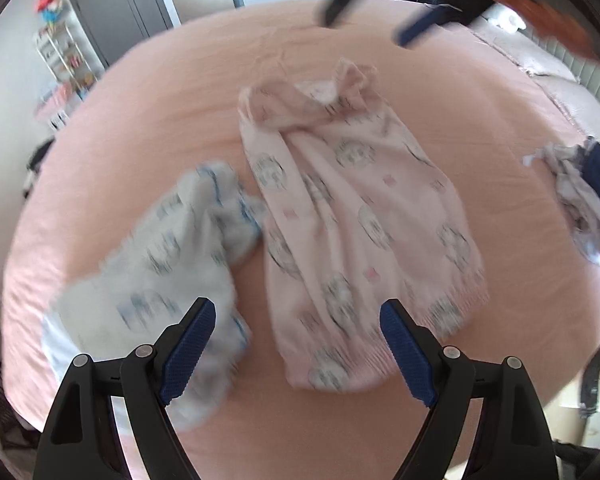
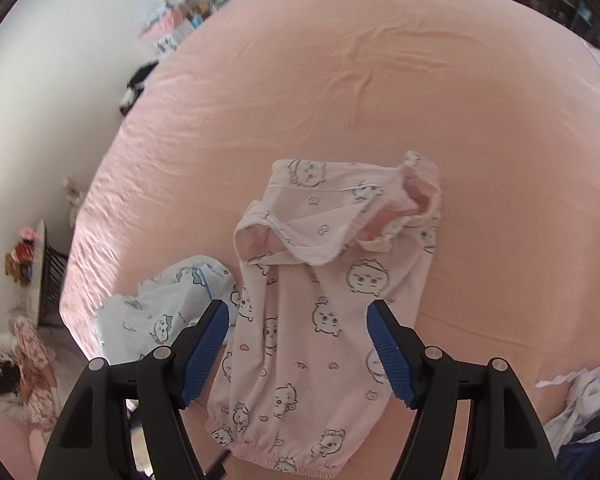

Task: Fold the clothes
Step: 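Move both grippers toward the cuff end of the folded pants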

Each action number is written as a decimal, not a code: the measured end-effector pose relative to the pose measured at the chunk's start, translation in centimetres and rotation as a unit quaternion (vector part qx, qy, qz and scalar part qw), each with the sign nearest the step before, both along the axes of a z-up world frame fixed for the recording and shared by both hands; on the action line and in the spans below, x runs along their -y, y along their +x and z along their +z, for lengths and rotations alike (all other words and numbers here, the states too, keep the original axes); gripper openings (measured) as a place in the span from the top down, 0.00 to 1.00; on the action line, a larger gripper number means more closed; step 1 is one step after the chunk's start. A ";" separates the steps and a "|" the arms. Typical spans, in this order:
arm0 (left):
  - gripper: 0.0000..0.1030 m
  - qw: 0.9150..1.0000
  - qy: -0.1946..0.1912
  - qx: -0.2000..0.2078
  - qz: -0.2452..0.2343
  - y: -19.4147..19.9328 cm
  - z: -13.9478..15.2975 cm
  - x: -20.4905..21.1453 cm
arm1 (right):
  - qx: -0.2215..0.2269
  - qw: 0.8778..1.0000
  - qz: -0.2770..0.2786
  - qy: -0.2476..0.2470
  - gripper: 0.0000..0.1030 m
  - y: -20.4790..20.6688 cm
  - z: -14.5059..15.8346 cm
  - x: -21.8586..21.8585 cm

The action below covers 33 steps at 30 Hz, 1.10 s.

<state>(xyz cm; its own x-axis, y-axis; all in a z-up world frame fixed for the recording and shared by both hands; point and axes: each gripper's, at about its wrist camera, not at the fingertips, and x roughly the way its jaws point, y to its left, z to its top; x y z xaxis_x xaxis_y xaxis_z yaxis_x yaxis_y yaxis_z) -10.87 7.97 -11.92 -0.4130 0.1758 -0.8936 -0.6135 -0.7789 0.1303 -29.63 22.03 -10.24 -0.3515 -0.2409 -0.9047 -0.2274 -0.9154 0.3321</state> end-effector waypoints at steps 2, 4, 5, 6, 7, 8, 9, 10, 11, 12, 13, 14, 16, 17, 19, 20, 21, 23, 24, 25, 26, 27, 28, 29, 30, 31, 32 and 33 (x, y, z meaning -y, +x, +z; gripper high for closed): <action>0.18 1.000 0.013 -0.005 -0.003 -1.4 0.3 -1.0 | -0.006 1.000 -0.011 -0.015 0.31 1.8 -0.3 -1.3; 0.18 1.000 0.022 -0.002 0.005 -2.9 0.2 -1.9 | -0.013 1.000 -0.016 -0.012 0.31 3.4 -1.0 -2.1; 0.18 1.000 0.025 0.000 0.011 -3.5 0.1 -2.2 | -0.017 1.000 -0.019 -0.011 0.31 4.2 -1.3 -2.5; 0.18 0.999 0.030 0.003 0.018 -4.1 0.0 -2.3 | -0.016 1.000 -0.021 -0.004 0.31 5.1 -1.8 -2.9; 0.18 0.999 0.035 0.006 0.023 -4.5 -0.1 -2.4 | -0.016 1.000 -0.022 0.003 0.31 5.7 -2.3 -3.3; 0.18 0.999 0.038 0.009 0.026 -4.7 -0.3 -2.5 | -0.017 1.000 -0.024 0.009 0.31 6.4 -2.8 -3.7; 0.18 0.999 0.040 0.012 0.028 -4.9 -0.4 -2.7 | -0.013 1.000 -0.026 0.011 0.31 7.0 -3.4 -4.1; 0.18 0.999 0.038 0.012 0.027 -5.0 -0.6 -2.9 | -0.008 0.999 -0.029 0.013 0.31 7.8 -4.0 -4.5; 0.18 0.999 0.031 0.008 0.023 -4.9 -0.8 -3.1 | -0.005 0.999 -0.030 0.010 0.31 8.3 -4.4 -4.7; 0.18 1.000 0.025 0.004 0.018 -4.8 -0.9 -3.3 | -0.002 0.999 -0.032 0.006 0.31 8.8 -4.8 -4.9; 0.18 1.000 0.020 0.000 0.012 -4.6 -1.0 -3.4 | 0.000 0.999 -0.034 0.001 0.31 9.3 -5.2 -5.0; 0.18 1.000 0.013 -0.004 0.006 -4.5 -1.0 -3.5 | 0.002 0.999 -0.034 -0.010 0.31 9.9 -5.6 -4.8; 0.18 1.000 0.011 -0.001 -0.002 -4.1 -0.9 -3.2 | 0.005 0.999 -0.034 -0.032 0.31 11.0 -6.5 -4.4; 0.18 1.000 0.012 0.003 -0.005 -3.8 -0.9 -3.0 | 0.007 0.998 -0.033 -0.044 0.31 11.6 -6.9 -4.1; 0.18 1.000 0.015 0.012 -0.012 -3.3 -0.9 -2.6 | 0.011 0.998 -0.021 -0.059 0.31 12.6 -7.9 -2.9; 0.18 1.000 0.017 0.016 -0.015 -3.0 -0.9 -2.4 | 0.013 0.998 -0.014 -0.067 0.31 13.0 -8.4 -2.3; 0.18 0.999 0.020 0.022 -0.018 -2.7 -0.9 -2.2 | 0.016 0.998 -0.006 -0.069 0.31 13.3 -8.9 -1.8; 0.18 0.998 0.032 0.044 -0.020 -2.1 -1.5 -1.7 | 0.018 0.997 0.006 -0.078 0.31 13.8 -9.9 -1.0; 0.18 0.998 0.037 0.056 -0.020 -1.7 -1.8 -1.4 | 0.022 0.996 0.002 -0.090 0.31 14.1 -10.6 -0.9; 0.18 0.997 0.040 0.065 -0.020 -1.5 -2.2 -1.3 | 0.030 0.995 0.000 -0.099 0.31 14.2 -11.2 -0.8; 0.18 0.996 0.039 0.072 -0.019 -1.3 -2.7 -1.2 | 0.039 0.993 -0.003 -0.108 0.31 14.2 -11.8 -0.8; 0.18 0.996 0.037 0.077 -0.017 -1.2 -3.1 -1.1 | 0.041 0.992 -0.008 -0.123 0.31 14.2 -12.3 -0.9; 0.18 0.996 0.034 0.081 -0.014 -1.1 -3.5 -0.9 | 0.040 0.989 -0.014 -0.139 0.31 14.3 -12.7 -1.1; 0.18 0.996 0.032 0.086 -0.011 -1.0 -3.9 -0.7 | 0.041 0.987 -0.023 -0.152 0.31 14.4 -13.0 -1.3; 0.18 0.995 0.033 0.093 -0.008 -0.9 -4.2 -0.5 | 0.038 0.985 -0.031 -0.163 0.31 14.4 -13.2 -1.5; 0.18 0.994 0.037 0.102 -0.007 -0.8 -4.4 -0.3 | 0.034 0.983 -0.039 -0.174 0.31 14.4 -13.4 -1.7; 0.18 0.993 0.040 0.110 -0.006 -0.7 -4.6 -0.2 | 0.032 0.981 -0.045 -0.187 0.31 14.4 -13.7 -1.9; 0.18 0.992 0.046 0.119 -0.006 -0.6 -4.8 -0.1 | 0.029 0.978 -0.052 -0.201 0.31 14.5 -14.0 -2.0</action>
<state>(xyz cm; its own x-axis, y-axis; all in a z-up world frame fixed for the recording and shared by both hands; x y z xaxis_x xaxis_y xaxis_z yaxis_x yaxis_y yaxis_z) -11.42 8.05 -16.68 -0.1905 0.2649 -0.9453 -0.6281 -0.7729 -0.0900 -15.18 24.02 -24.25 -0.3430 -0.5468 -0.7638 -0.3413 -0.6849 0.6437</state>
